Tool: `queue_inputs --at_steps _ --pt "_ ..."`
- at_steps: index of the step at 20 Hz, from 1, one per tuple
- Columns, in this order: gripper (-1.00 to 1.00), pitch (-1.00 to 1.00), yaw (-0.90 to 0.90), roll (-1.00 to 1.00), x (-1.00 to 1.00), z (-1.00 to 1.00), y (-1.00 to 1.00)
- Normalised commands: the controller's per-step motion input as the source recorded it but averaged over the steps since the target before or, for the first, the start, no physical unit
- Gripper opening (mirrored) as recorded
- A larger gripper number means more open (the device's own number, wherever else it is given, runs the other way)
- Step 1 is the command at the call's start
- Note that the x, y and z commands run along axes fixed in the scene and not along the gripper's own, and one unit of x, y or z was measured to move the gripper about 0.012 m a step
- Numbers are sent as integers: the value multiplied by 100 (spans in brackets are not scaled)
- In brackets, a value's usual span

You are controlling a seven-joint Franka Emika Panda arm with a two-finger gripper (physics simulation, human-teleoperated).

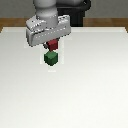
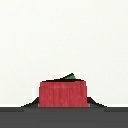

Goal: Place the red cube on top of the green cube.

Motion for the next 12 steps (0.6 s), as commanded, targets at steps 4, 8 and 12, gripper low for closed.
queue_inputs --at_steps 4,8,12 --pt "100 0 0 0 0 -50 0" --pt "100 0 0 0 0 0 0" --pt "100 0 0 0 0 0 0"
